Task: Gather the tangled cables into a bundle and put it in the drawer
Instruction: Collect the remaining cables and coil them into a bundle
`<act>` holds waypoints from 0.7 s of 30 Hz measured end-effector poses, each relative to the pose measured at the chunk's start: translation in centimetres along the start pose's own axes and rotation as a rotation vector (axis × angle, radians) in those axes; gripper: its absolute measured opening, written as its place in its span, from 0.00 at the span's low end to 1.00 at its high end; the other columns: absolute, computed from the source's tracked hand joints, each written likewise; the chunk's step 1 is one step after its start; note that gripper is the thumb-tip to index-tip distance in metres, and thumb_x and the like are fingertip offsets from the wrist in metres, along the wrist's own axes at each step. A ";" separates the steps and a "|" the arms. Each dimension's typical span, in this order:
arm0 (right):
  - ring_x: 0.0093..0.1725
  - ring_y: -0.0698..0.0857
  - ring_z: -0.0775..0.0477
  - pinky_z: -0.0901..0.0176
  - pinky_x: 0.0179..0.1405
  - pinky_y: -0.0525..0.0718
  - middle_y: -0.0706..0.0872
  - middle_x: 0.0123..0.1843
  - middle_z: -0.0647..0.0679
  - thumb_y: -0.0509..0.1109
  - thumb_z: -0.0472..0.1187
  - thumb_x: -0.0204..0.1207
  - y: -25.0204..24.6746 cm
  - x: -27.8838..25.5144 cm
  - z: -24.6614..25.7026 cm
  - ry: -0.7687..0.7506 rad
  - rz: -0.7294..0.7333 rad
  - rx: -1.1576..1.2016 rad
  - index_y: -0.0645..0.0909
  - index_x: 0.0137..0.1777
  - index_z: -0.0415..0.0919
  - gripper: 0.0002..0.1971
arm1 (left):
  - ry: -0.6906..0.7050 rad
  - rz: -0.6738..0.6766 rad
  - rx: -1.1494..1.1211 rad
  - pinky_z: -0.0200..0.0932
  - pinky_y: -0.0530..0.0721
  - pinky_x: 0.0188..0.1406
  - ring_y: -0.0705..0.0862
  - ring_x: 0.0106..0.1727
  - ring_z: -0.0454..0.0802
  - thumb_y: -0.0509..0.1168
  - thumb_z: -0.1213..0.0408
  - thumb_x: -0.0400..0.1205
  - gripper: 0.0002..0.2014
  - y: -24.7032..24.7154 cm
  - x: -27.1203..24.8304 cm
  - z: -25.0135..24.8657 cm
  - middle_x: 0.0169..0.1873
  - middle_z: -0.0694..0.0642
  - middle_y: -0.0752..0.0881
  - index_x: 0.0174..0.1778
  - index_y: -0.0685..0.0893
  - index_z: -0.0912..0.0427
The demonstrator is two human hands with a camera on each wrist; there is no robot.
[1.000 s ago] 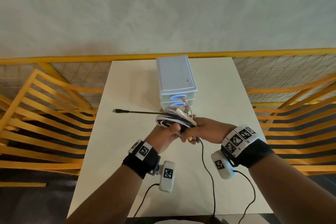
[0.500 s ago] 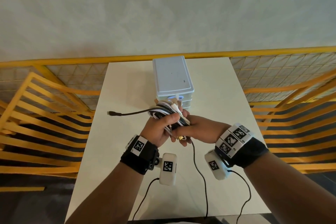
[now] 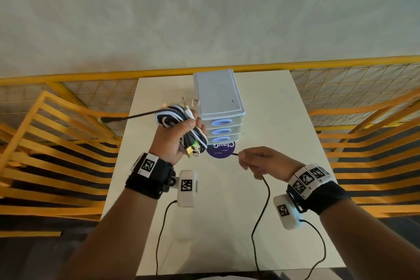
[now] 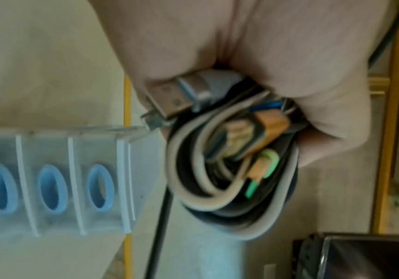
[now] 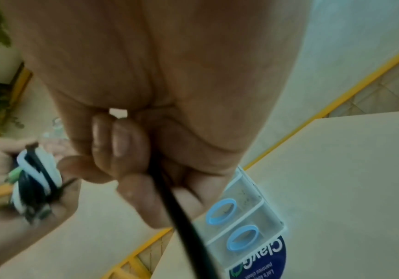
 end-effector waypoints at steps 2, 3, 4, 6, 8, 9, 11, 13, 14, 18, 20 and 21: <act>0.28 0.64 0.51 0.60 0.31 0.72 0.64 0.26 0.52 0.64 0.56 0.84 -0.1 0.1 -0.1 0.019 0.002 0.046 0.81 0.37 0.43 0.20 | -0.011 0.017 0.176 0.53 0.87 0.43 0.85 0.39 0.60 0.74 0.67 0.68 0.10 -0.5 0.0 0.2 0.36 0.60 0.84 0.43 0.85 0.62; 0.27 0.64 0.51 0.60 0.30 0.71 0.64 0.26 0.53 0.65 0.55 0.85 -0.2 0.1 -0.1 0.031 0.001 0.022 0.81 0.36 0.43 0.20 | -0.006 0.021 0.289 0.56 0.86 0.45 0.86 0.39 0.61 0.75 0.67 0.69 0.09 -0.7 0.0 0.2 0.36 0.62 0.85 0.43 0.85 0.62; 0.26 0.64 0.51 0.61 0.28 0.69 0.64 0.26 0.53 0.65 0.53 0.87 -0.4 0.1 -0.1 0.050 -0.004 -0.007 0.81 0.36 0.43 0.20 | 0.006 0.020 0.413 0.59 0.85 0.47 0.86 0.39 0.63 0.75 0.66 0.69 0.09 -0.8 0.0 0.0 0.36 0.64 0.85 0.42 0.85 0.63; 0.24 0.63 0.52 0.62 0.25 0.67 0.65 0.26 0.52 0.65 0.50 0.88 -0.9 -0.1 -0.1 0.095 -0.019 -0.027 0.81 0.36 0.42 0.19 | 0.055 0.053 0.669 0.63 0.87 0.49 0.87 0.39 0.67 0.76 0.65 0.71 0.06 -0.4 -0.2 -0.8 0.36 0.66 0.87 0.38 0.86 0.60; 0.22 0.64 0.52 0.63 0.23 0.67 0.68 0.26 0.51 0.65 0.50 0.88 -1.1 -0.2 0.2 0.108 -0.013 -0.053 0.81 0.37 0.42 0.18 | 0.080 0.115 0.958 0.60 0.89 0.49 0.91 0.41 0.63 0.76 0.63 0.72 0.05 0.6 -0.3 -1.2 0.36 0.59 0.90 0.34 0.87 0.50; 0.21 0.65 0.52 0.64 0.22 0.68 0.71 0.27 0.50 0.65 0.50 0.88 -1.0 -0.2 0.3 0.111 -0.006 -0.077 0.82 0.38 0.41 0.18 | 0.067 0.139 1.078 0.54 0.88 0.47 0.91 0.40 0.54 0.76 0.63 0.73 0.08 1.1 -0.4 -1.1 0.34 0.51 0.90 0.32 0.87 0.45; 0.20 0.69 0.51 0.64 0.21 0.70 0.76 0.27 0.50 0.65 0.49 0.88 -0.8 -0.1 0.8 0.117 -0.003 -0.132 0.83 0.40 0.40 0.17 | 0.001 0.183 1.216 0.40 0.83 0.38 0.86 0.32 0.39 0.78 0.64 0.72 0.13 2.3 -0.8 -0.6 0.29 0.43 0.88 0.30 0.86 0.40; 0.20 0.73 0.49 0.63 0.20 0.71 0.80 0.29 0.48 0.65 0.47 0.88 -0.6 0.2 1.3 0.122 -0.005 -0.152 0.83 0.41 0.38 0.17 | -0.102 0.193 1.329 0.35 0.78 0.28 0.83 0.23 0.40 0.78 0.65 0.70 0.10 3.0 -1.3 0.3 0.24 0.46 0.88 0.32 0.88 0.44; 0.20 0.74 0.49 0.63 0.19 0.71 0.81 0.31 0.46 0.64 0.45 0.89 -0.5 0.3 1.5 0.138 -0.002 -0.135 0.84 0.42 0.37 0.17 | -0.145 0.192 1.387 0.35 0.77 0.25 0.83 0.21 0.43 0.78 0.64 0.69 0.08 3.1 -1.4 0.6 0.22 0.48 0.88 0.31 0.87 0.46; 0.21 0.74 0.46 0.60 0.24 0.71 0.83 0.35 0.40 0.63 0.47 0.80 0.0 0.5 2.1 0.212 -0.008 0.012 0.85 0.45 0.34 0.16 | -0.196 0.249 1.699 0.38 0.72 0.27 0.81 0.27 0.45 0.77 0.56 0.67 0.10 3.6 -1.3 1.7 0.25 0.47 0.82 0.30 0.80 0.48; 0.22 0.73 0.46 0.59 0.26 0.70 0.83 0.37 0.40 0.58 0.48 0.81 0.3 0.6 2.5 0.215 0.008 0.028 0.86 0.46 0.33 0.20 | -0.172 0.296 1.828 0.40 0.67 0.27 0.78 0.31 0.48 0.76 0.54 0.69 0.10 4.2 -1.2 2.3 0.28 0.48 0.79 0.32 0.80 0.50; 0.23 0.74 0.45 0.58 0.26 0.71 0.83 0.36 0.41 0.57 0.50 0.83 0.4 0.7 2.6 0.216 0.016 0.015 0.86 0.46 0.34 0.22 | -0.161 0.307 1.873 0.41 0.67 0.27 0.78 0.33 0.49 0.75 0.53 0.70 0.10 4.4 -1.1 2.3 0.29 0.49 0.79 0.34 0.80 0.51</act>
Point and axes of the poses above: each hand's wrist, its own x-axis towards the middle knuckle, its own y-axis out of the palm, z = x × y, the point moved 7 cm from there along x, towards the middle knuckle
